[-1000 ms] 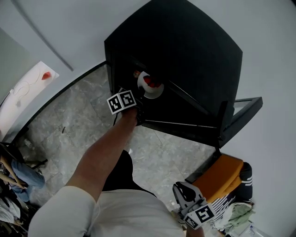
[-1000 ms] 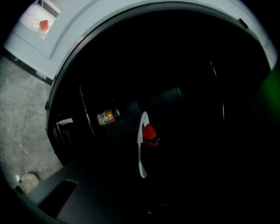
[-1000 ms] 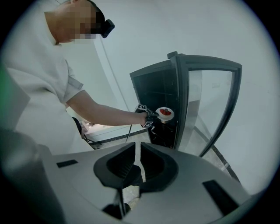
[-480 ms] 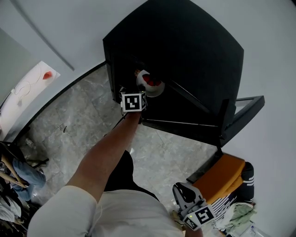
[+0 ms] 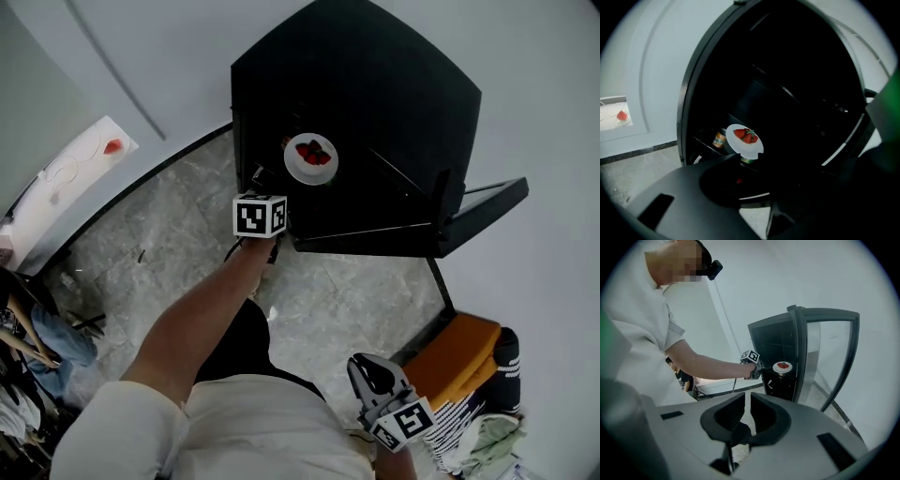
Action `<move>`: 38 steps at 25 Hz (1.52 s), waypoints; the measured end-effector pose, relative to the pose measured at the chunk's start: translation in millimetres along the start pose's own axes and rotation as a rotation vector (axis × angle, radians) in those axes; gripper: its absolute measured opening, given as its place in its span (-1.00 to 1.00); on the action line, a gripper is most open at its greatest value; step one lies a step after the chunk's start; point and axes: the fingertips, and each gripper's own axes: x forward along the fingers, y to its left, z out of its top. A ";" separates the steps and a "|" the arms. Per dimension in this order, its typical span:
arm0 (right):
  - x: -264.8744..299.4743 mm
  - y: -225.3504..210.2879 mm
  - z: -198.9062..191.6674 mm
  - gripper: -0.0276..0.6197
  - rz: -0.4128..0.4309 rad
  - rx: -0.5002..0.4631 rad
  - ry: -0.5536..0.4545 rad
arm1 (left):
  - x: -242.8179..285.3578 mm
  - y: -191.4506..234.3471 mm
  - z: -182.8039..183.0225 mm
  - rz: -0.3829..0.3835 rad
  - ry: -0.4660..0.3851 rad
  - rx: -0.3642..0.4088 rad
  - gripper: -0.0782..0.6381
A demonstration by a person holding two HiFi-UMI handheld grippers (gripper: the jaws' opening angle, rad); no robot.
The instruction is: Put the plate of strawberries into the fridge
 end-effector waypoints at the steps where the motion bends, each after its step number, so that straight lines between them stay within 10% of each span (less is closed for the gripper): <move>1: -1.8 4.7 -0.4 -0.76 0.010 -0.011 -0.008 | -13.1 -7.0 -4.2 -0.020 0.010 0.009 -0.43; 22: -59.6 118.6 -43.0 -0.77 0.105 -0.163 -0.163 | -334.9 -141.6 -172.3 -0.379 0.194 0.179 -0.74; 38: -69.5 144.7 -57.7 -0.81 0.125 -0.212 -0.160 | -403.4 -207.4 -197.4 -0.508 0.169 0.376 -0.74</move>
